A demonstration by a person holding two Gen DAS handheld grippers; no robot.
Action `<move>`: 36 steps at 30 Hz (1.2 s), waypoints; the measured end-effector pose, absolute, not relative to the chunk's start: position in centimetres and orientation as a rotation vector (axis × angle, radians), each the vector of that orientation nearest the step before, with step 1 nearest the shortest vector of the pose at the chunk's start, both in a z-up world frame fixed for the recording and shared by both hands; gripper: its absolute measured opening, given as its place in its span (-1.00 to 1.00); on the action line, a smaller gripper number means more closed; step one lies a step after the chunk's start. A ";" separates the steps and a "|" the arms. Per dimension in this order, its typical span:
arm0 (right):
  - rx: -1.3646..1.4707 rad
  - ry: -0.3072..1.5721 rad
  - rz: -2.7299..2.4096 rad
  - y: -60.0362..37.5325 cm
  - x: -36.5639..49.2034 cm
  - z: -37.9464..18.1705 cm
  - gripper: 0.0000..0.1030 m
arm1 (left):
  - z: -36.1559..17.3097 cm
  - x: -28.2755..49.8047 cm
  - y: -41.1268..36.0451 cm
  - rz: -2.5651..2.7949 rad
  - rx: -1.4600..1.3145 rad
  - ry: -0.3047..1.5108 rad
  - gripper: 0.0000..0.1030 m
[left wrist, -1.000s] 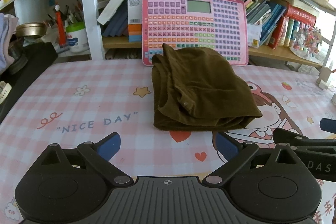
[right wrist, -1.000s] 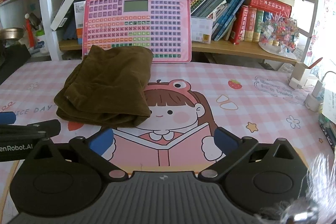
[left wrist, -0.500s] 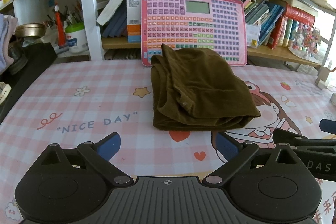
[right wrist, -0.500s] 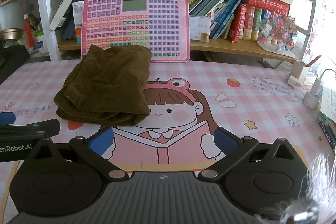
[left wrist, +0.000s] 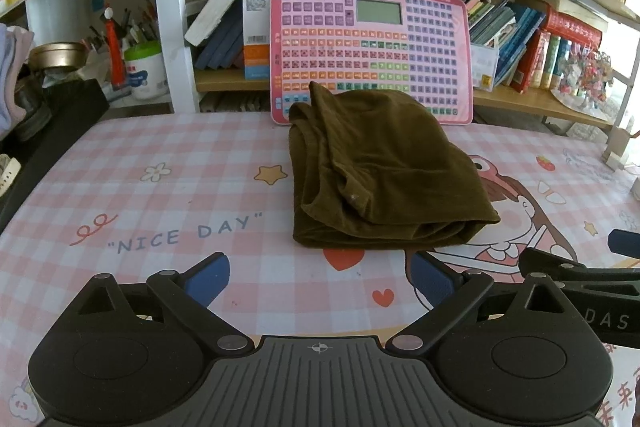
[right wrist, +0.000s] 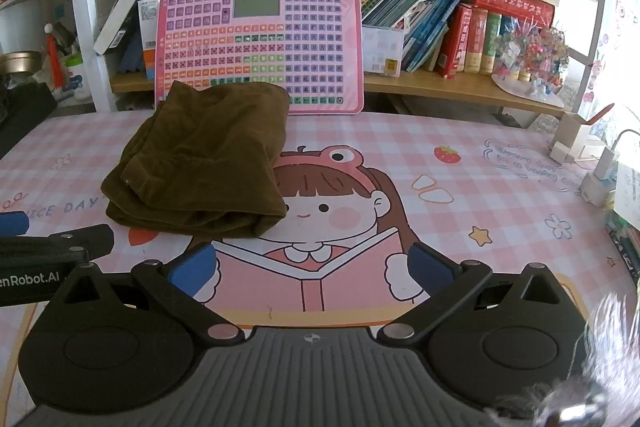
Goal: Fold clothes
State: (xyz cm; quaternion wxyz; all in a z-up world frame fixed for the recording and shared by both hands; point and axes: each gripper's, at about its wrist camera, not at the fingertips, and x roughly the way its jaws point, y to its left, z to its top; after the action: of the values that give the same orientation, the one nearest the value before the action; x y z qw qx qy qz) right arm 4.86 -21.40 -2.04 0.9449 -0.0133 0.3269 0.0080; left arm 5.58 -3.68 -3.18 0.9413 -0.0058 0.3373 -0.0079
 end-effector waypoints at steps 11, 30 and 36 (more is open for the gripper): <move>-0.030 0.669 0.019 -21.3 5.0 -2.1 1.00 | -3.2 5.7 -3.6 -0.014 -0.017 0.689 0.92; -0.035 0.671 0.022 -21.3 5.1 -2.1 1.00 | -3.1 5.7 -3.4 -0.013 -0.027 0.693 0.92; -0.035 0.671 0.018 -21.4 5.0 -2.0 1.00 | -3.1 5.8 -3.2 -0.004 -0.039 0.707 0.99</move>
State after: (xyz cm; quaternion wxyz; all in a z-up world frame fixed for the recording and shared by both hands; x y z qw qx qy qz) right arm 4.99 -21.37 -2.01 0.9440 -0.0169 0.3293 0.0090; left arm 5.84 -3.24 -3.11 0.9380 -0.0193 0.3462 -0.0022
